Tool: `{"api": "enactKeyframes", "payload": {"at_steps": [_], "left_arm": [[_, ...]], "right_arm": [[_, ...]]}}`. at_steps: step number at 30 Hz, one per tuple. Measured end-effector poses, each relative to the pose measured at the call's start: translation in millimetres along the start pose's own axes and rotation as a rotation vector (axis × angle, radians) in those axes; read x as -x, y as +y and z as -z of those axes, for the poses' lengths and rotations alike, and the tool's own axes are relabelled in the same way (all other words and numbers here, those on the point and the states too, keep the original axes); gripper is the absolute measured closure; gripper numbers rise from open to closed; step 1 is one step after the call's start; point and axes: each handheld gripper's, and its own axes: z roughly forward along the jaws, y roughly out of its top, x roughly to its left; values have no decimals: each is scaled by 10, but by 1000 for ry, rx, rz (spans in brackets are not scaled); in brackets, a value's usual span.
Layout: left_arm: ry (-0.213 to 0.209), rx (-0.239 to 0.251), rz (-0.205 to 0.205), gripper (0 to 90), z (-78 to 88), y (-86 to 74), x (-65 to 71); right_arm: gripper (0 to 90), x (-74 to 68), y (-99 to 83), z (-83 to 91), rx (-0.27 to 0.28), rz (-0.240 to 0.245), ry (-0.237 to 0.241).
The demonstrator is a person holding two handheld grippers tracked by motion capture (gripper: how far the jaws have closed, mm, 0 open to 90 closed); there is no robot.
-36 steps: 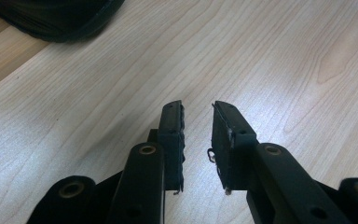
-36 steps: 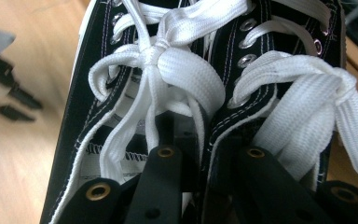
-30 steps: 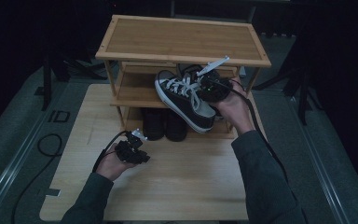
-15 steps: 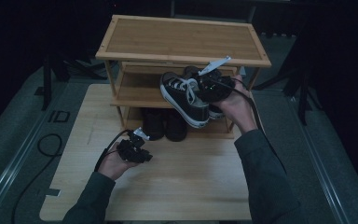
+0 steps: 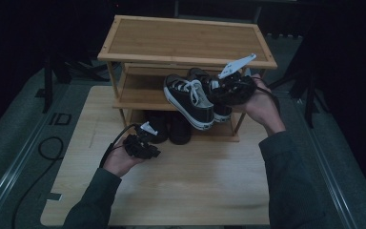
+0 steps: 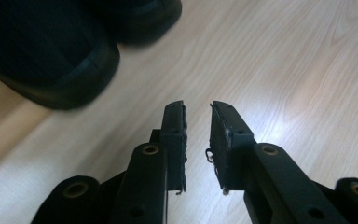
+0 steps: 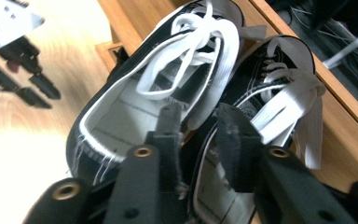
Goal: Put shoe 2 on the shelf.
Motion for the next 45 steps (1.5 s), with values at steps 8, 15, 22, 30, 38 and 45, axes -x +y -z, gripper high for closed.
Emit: {"api": "enactKeyframes", "payload": {"at_steps": [8, 15, 22, 30, 38, 45], "left_arm": [[66, 62, -6, 900, 175, 263, -20], [115, 107, -23, 900, 256, 491, -26], [169, 154, -18, 900, 314, 729, -89], [250, 168, -36, 900, 368, 1027, -140], [339, 125, -22, 900, 311, 1245, -225], [393, 103, -30, 900, 282, 1270, -264]], "right_arm": [[897, -71, -141, 172, 10, 36, 11], [897, -148, -284, 283, 37, 37, 8], [897, -221, -468, 335, 58, 34, 9], [896, -315, -658, 266, 46, 32, 35], [896, -349, -772, 175, 34, 27, 60], [896, -367, -817, 119, 26, 26, 67]]}}
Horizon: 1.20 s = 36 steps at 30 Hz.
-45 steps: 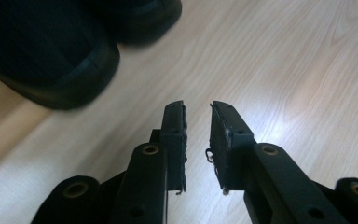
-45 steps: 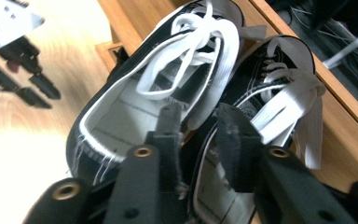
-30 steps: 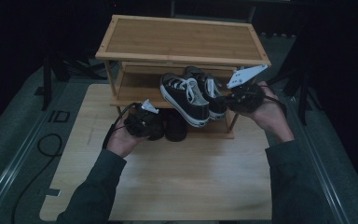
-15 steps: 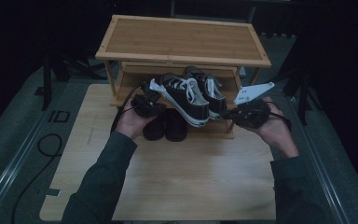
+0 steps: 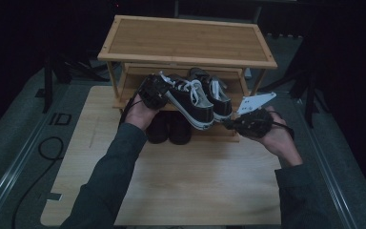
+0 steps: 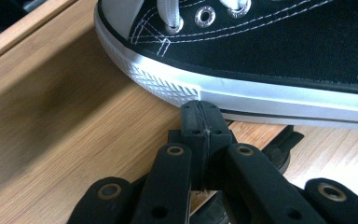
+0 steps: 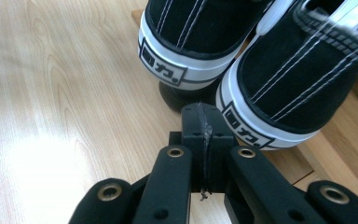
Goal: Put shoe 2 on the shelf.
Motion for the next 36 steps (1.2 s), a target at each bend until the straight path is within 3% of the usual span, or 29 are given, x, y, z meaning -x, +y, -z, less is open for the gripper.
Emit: {"api": "enactKeyframes", "payload": {"at_steps": [7, 11, 13, 21, 24, 30, 32, 36], "left_arm": [[40, 5, 9, 900, -68, 23, -25], [53, 10, 61, 900, -118, 25, -31], [51, 13, 68, 900, -123, 22, -44], [36, 16, 31, 900, -70, -34, -87], [35, 21, 36, 900, -44, -87, -121], [30, 28, 76, 900, 4, -247, -271], [38, 22, 71, 900, 24, -275, -307], [31, 21, 54, 900, 49, -301, -303]], "right_arm": [[896, -46, -2, -109, 7, 3, 23], [896, -98, 29, -169, 14, 17, 40], [896, -126, 54, -203, 26, 20, 59], [896, -247, 187, -334, 66, 56, 124], [897, -268, 218, -366, 88, 60, 144], [900, -268, 285, -469, 88, 47, 127], [899, -294, 317, -518, 90, 54, 146], [900, -362, 398, -607, 76, 86, 136]]}}
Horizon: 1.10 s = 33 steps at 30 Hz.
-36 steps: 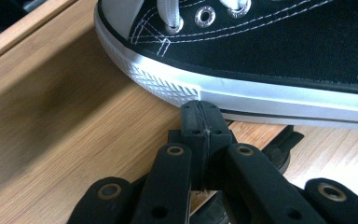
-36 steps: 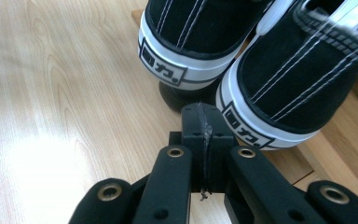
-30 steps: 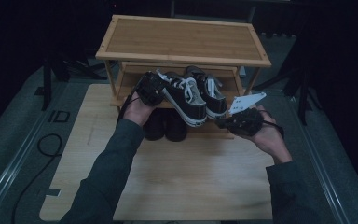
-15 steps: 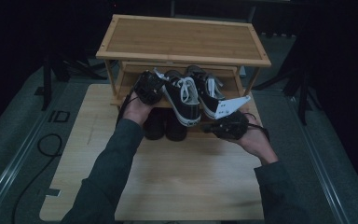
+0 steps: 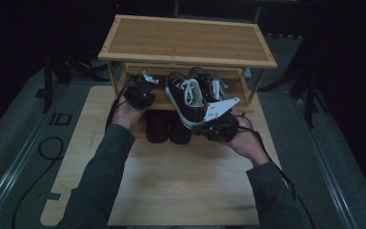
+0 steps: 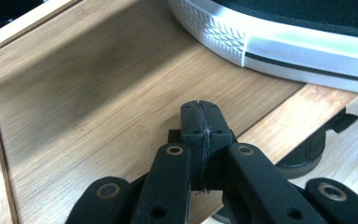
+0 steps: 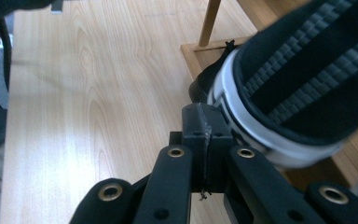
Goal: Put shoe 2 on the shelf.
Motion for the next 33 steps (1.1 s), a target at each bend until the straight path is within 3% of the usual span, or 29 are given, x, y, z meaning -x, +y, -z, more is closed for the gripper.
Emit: {"api": "enactKeyframes", "payload": {"at_steps": [8, 12, 21, 24, 26, 33], "left_arm": [[-18, 11, 18, 900, 15, -20, -3], [-3, 2, 21, 900, 7, -12, 10], [4, 2, 25, 900, 4, -12, 25], [1, 3, 26, 900, 4, -13, 23], [-4, 3, 23, 900, 4, -14, 15], [-4, 1, 25, 900, 3, -10, 16]], "right_arm": [[900, 50, -85, 144, 3, -14, -12], [900, 92, -110, 173, 16, -28, -4], [900, 97, -43, 32, 52, -33, 28], [900, 98, -6, -25, 56, -28, 18], [900, 153, 27, -127, 57, -47, -22], [900, 201, 68, -212, 90, -65, 5]]}}
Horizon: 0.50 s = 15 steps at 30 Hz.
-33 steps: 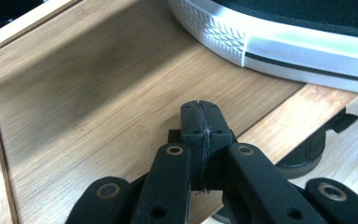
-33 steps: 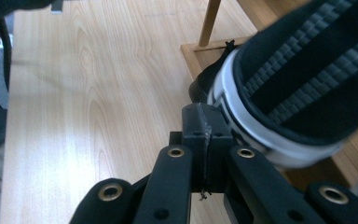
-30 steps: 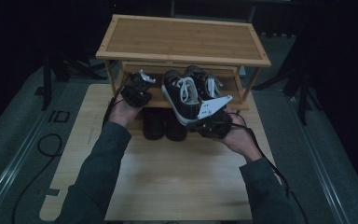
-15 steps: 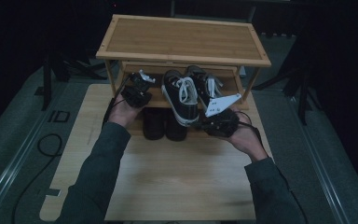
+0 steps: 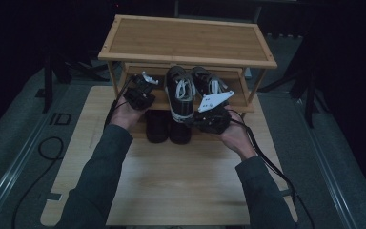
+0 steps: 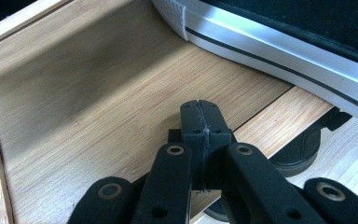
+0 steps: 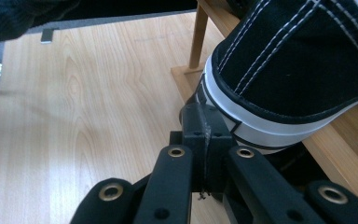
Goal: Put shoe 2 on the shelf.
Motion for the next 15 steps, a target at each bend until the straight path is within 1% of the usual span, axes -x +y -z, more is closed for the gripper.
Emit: {"api": "enactKeyframes", "payload": {"at_steps": [1, 3, 5, 6, 9, 11, 12, 15], "left_arm": [[2, 0, 2, 900, 0, 1, 4], [2, 0, 4, 900, -1, 1, 8], [3, 0, 10, 900, -2, 1, 10], [1, 0, 10, 900, -1, 0, 7], [-4, 2, 10, 900, 1, -5, -6], [-3, 4, 13, 900, 1, -6, -4], [-2, 4, 15, 900, 2, -8, -1], [-3, 6, 18, 900, 1, -9, -1]], "right_arm": [[900, 2, 10, -12, 3, 1, -15], [900, 10, 17, -26, 6, -5, -18], [900, 20, 38, -79, -2, -1, -33], [900, 26, 46, -94, 2, -5, -24], [900, 32, 75, -121, 14, -1, -28], [900, 40, 98, -139, 18, -5, -22], [900, 36, 110, -147, 23, -2, -30], [900, 38, 136, -185, 7, 2, -57]]}}
